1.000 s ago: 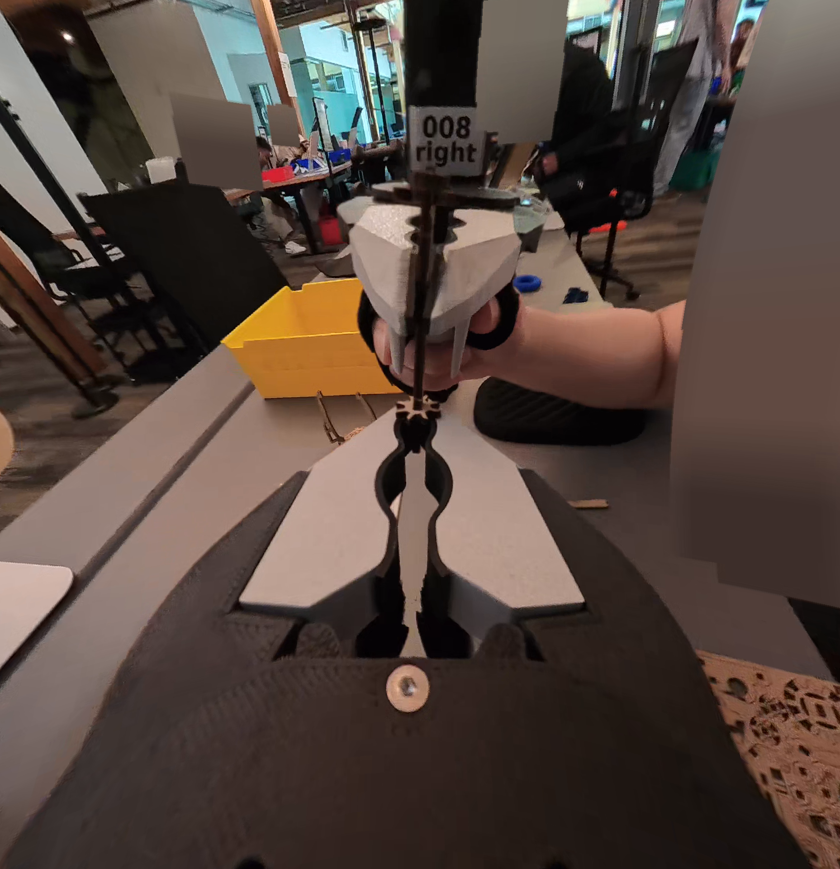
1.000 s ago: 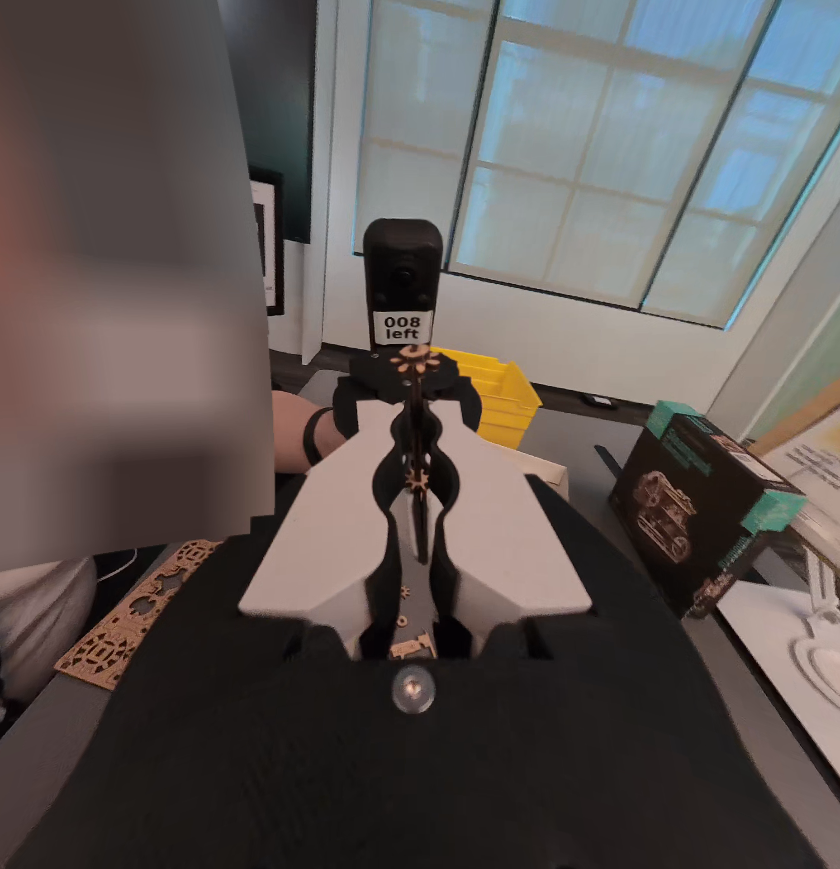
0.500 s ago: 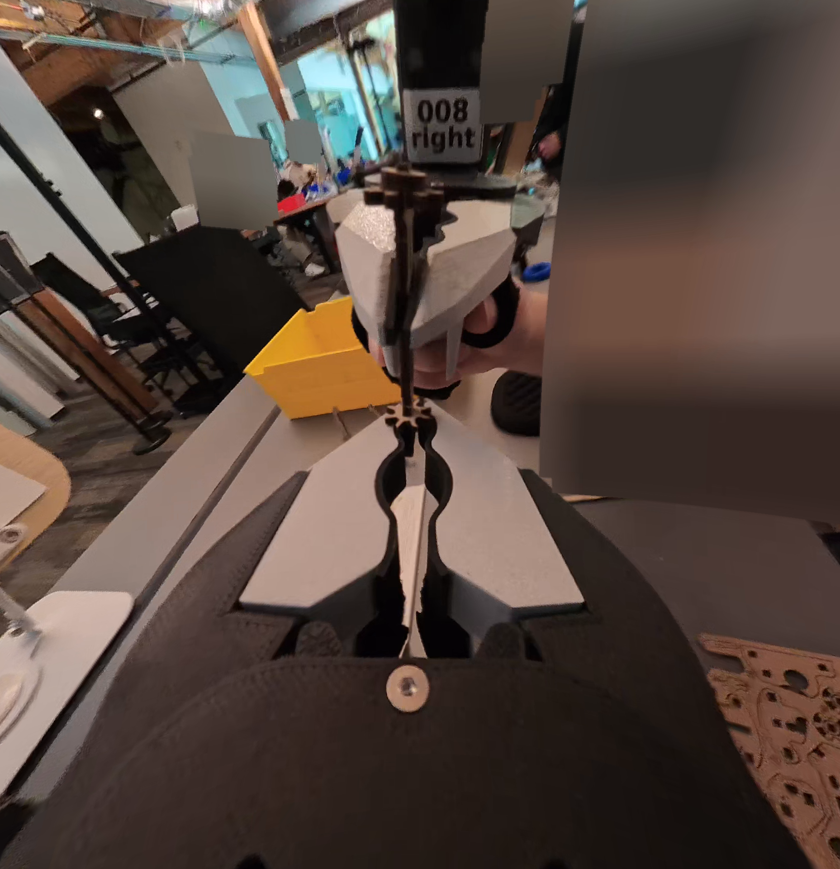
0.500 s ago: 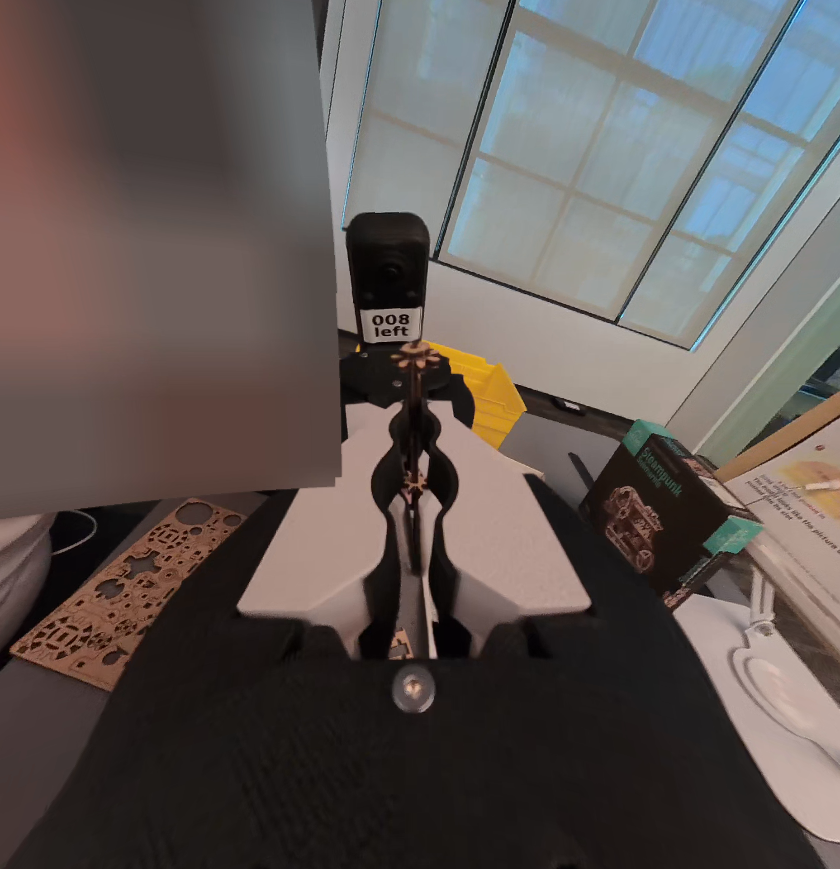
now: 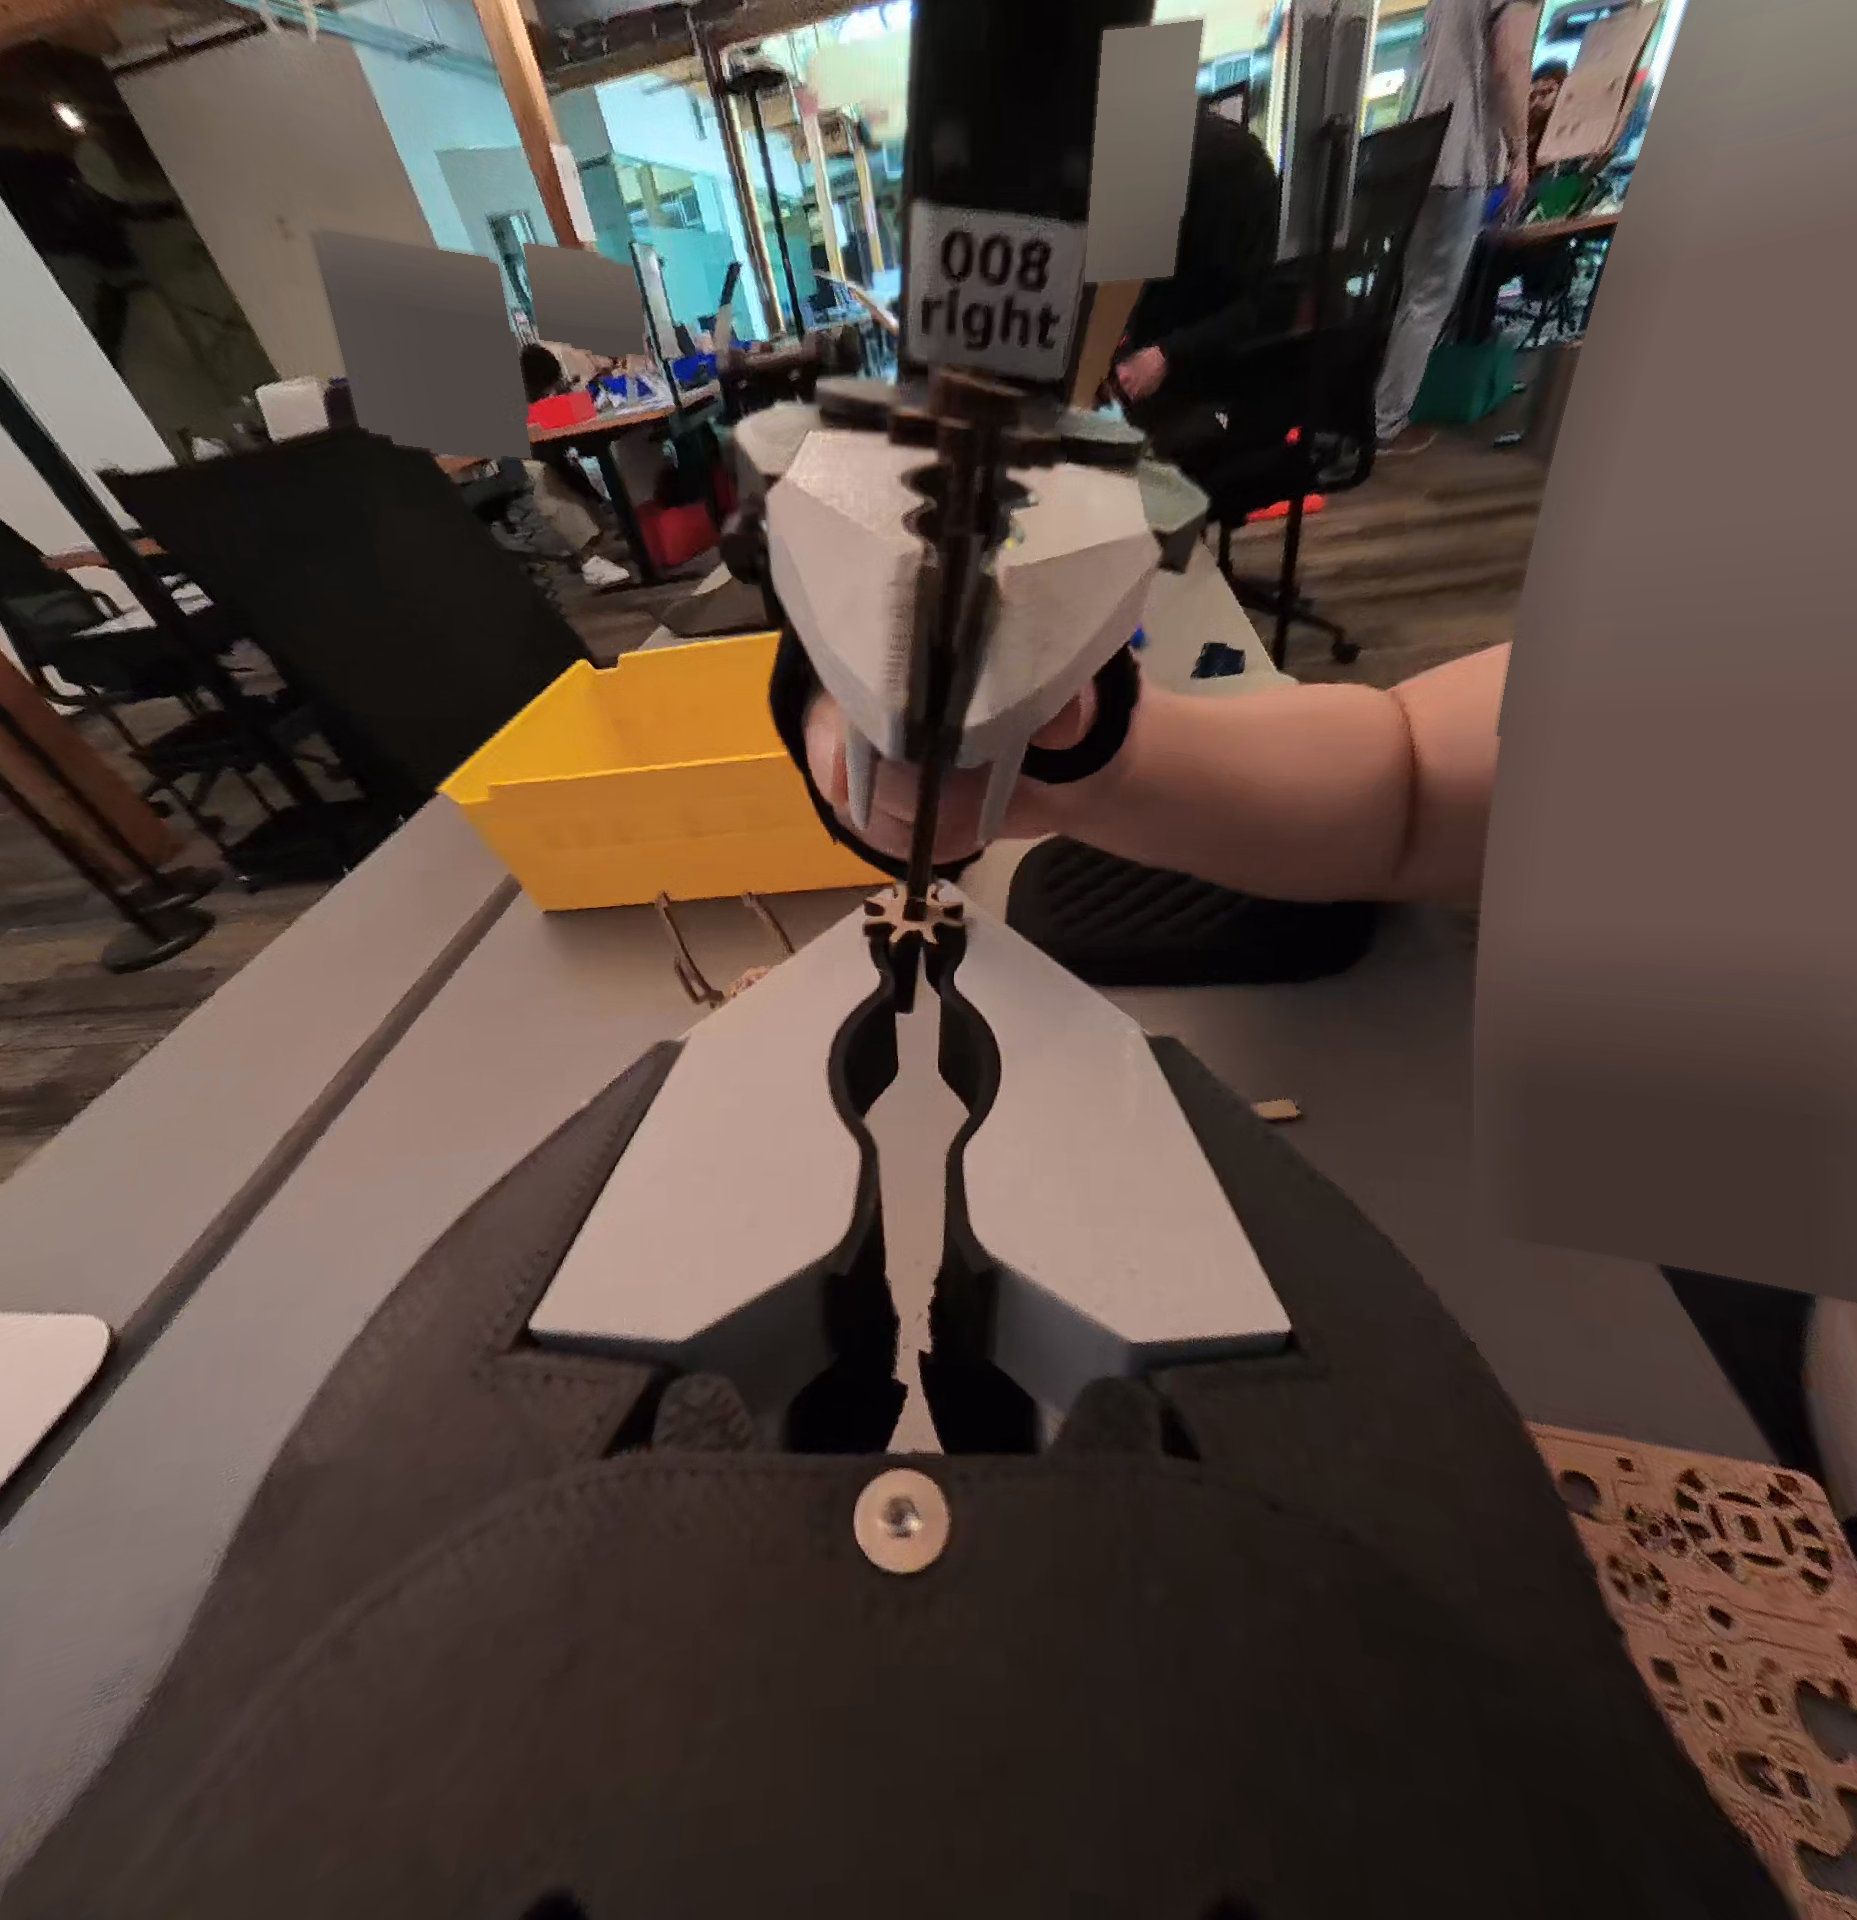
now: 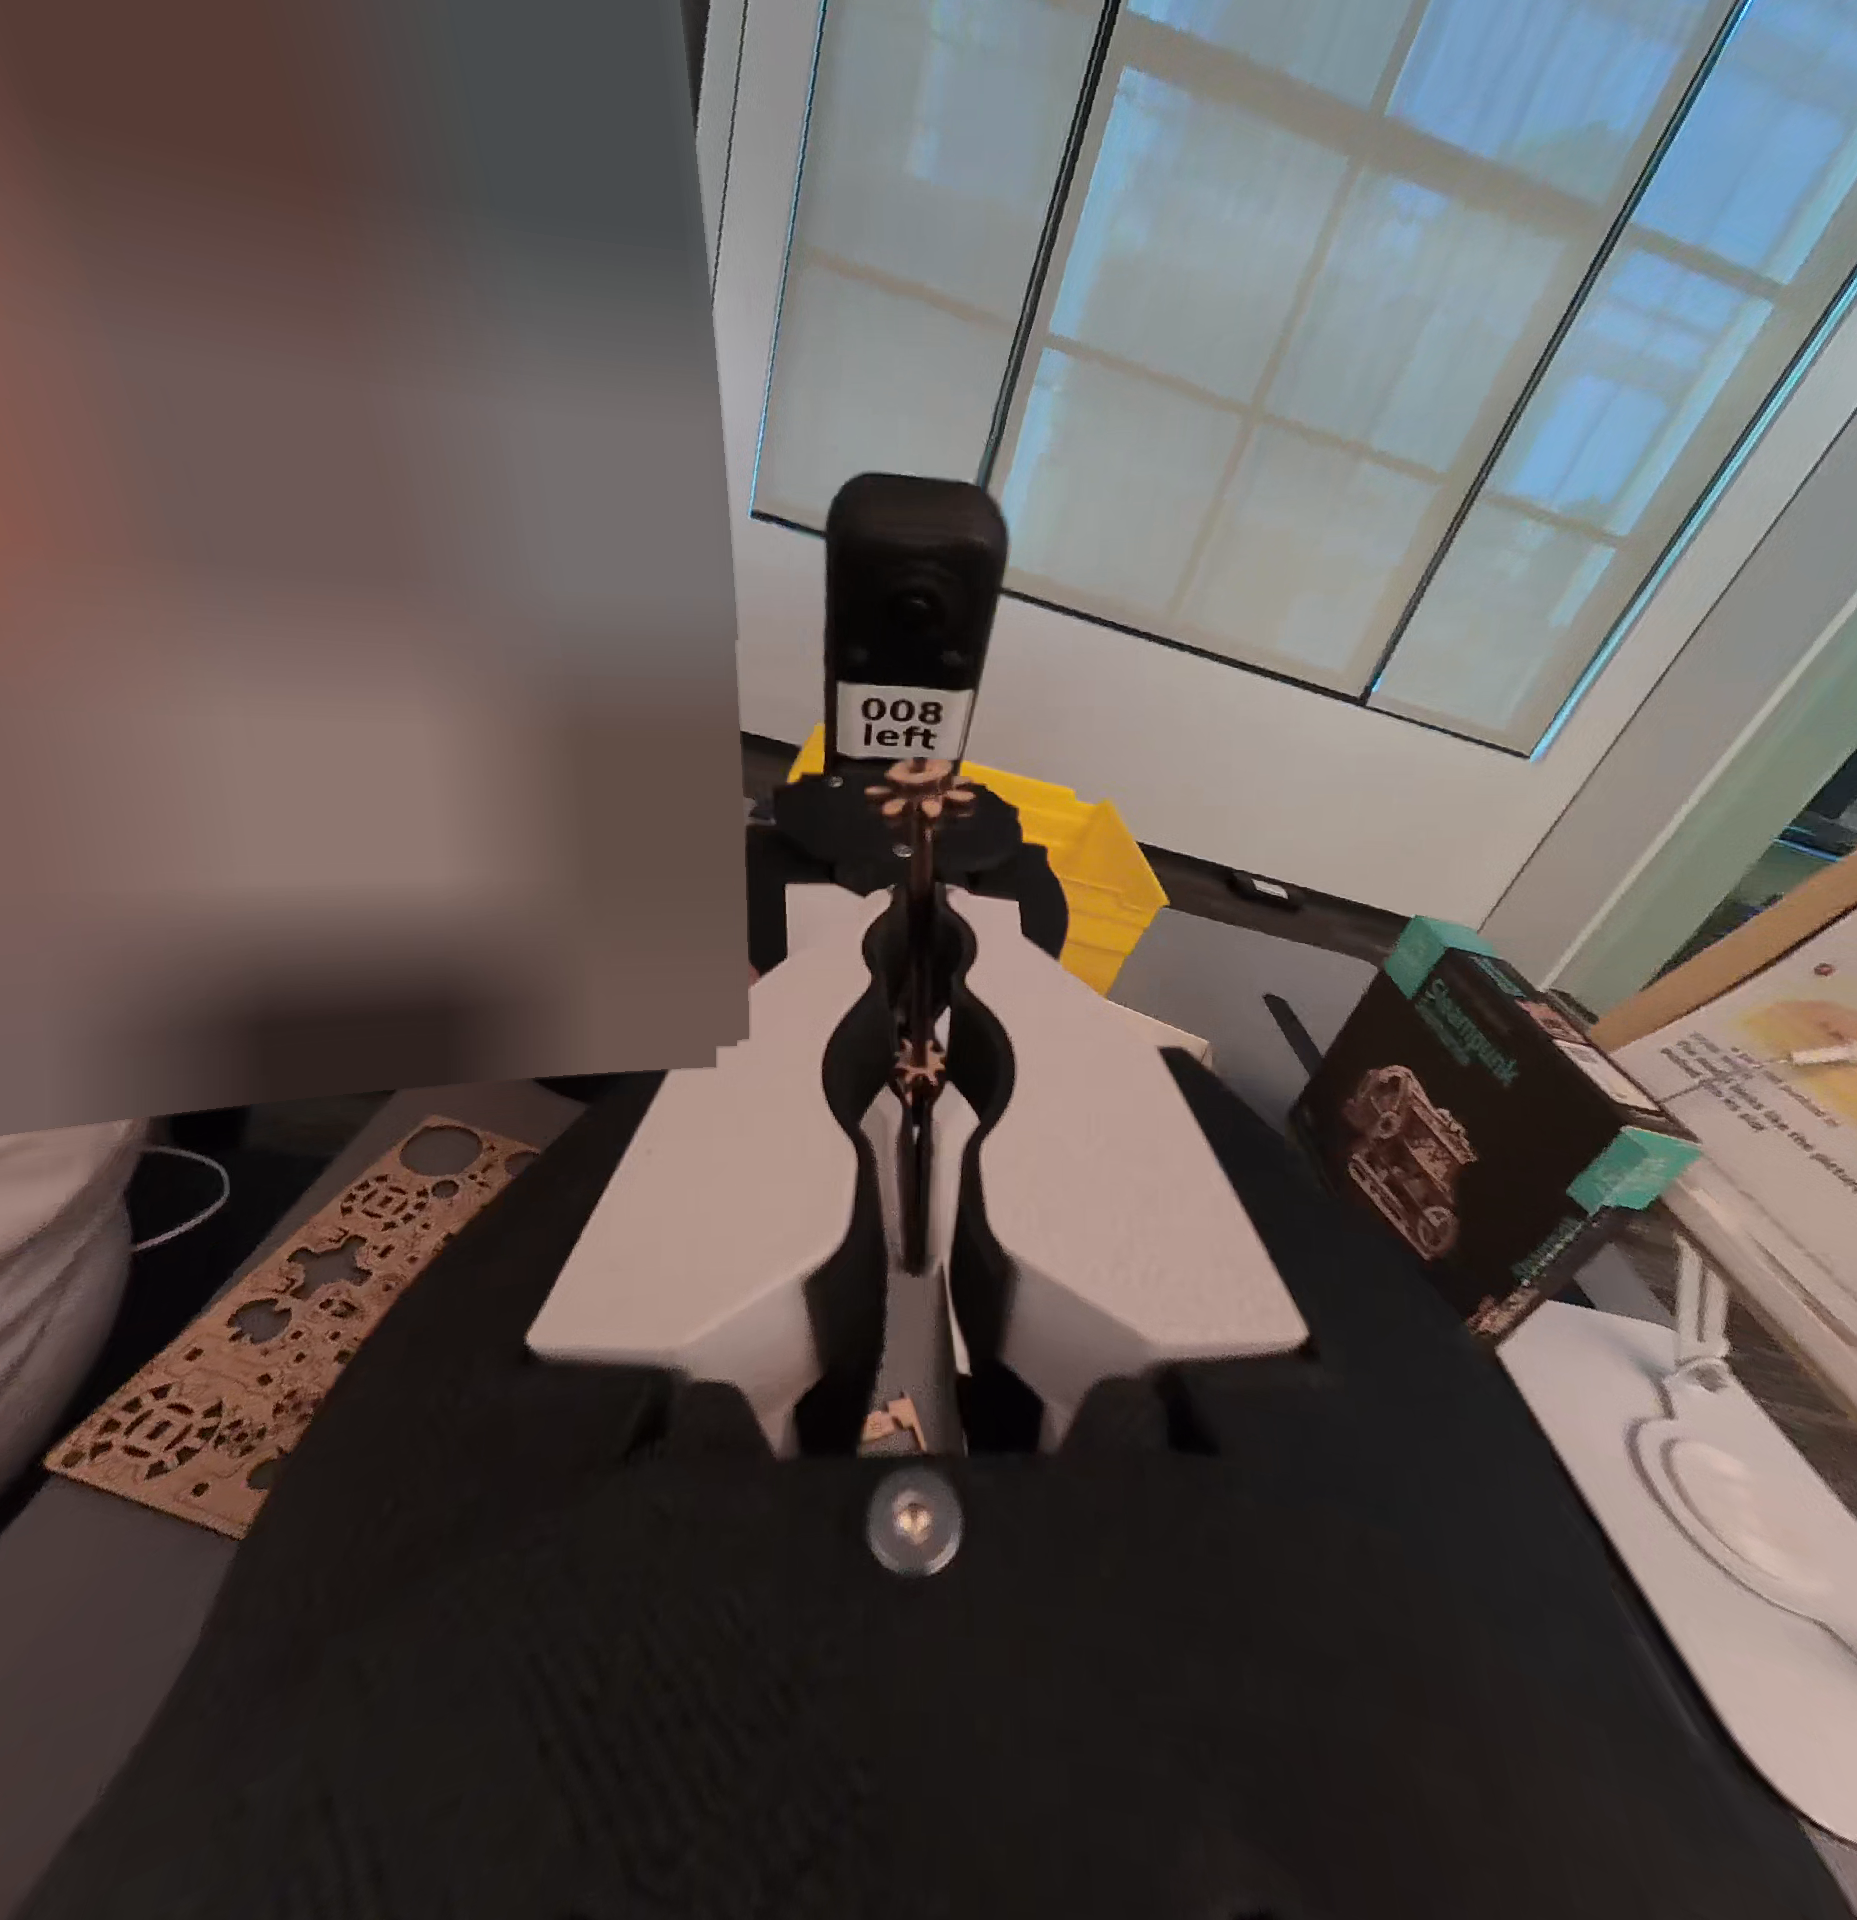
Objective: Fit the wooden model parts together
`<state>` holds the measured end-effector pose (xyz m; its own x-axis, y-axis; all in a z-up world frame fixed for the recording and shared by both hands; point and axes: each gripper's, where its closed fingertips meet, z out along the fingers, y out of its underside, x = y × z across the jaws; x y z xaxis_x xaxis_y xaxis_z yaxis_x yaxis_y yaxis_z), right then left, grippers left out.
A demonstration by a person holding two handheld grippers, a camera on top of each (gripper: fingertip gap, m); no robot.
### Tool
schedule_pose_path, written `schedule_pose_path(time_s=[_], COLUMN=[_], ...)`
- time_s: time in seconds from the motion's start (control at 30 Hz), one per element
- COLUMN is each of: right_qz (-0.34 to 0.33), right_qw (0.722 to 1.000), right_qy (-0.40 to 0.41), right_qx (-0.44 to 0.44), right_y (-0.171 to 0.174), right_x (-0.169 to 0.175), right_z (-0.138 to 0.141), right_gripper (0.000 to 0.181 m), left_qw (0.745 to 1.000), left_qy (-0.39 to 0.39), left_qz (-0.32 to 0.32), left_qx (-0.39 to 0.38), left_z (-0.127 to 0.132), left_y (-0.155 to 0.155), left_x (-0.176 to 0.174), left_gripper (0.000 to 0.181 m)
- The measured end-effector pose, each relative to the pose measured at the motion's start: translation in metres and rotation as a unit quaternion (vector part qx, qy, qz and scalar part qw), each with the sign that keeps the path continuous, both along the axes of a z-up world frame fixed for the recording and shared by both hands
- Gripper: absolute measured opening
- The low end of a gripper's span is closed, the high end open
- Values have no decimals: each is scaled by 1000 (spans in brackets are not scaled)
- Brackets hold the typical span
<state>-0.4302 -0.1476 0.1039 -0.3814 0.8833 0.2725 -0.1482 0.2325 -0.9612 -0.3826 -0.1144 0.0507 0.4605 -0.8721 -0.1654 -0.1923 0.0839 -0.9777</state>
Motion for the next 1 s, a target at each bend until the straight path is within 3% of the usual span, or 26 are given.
schedule_pose_path(time_s=[0.03, 0.2, 0.43, 0.7, 0.9, 1.0], right_qz=[-10, -46, -211, -301, -371, -382], right_qw=[1000, 996, 976, 947, 924, 917], right_qy=[-4, -5, 19, 57, 97, 115], right_qx=[9, -72, -42, -94, -9, -9], right_y=[0, 2, -7, -26, -49, -57], right_x=[-1, -3, -8, -6, -3, 1], right_z=[-1, 6, 32, 57, 70, 76], right_gripper=[0, 0, 0, 0, 0, 0], left_qw=[1000, 1000, 995, 991, 990, 990], left_qy=[11, 2, 11, -15, -27, -39], left_qz=[6, 10, 79, 77, 75, 68], left_qx=[1, -11, 68, 107, 113, 114], left_z=[-1, 5, 35, 62, 75, 78], left_y=[1, -2, -10, -33, -52, -58], left_x=[-2, -2, -13, -12, -5, -2], left_gripper=[0, 0, 0, 0, 0, 0])
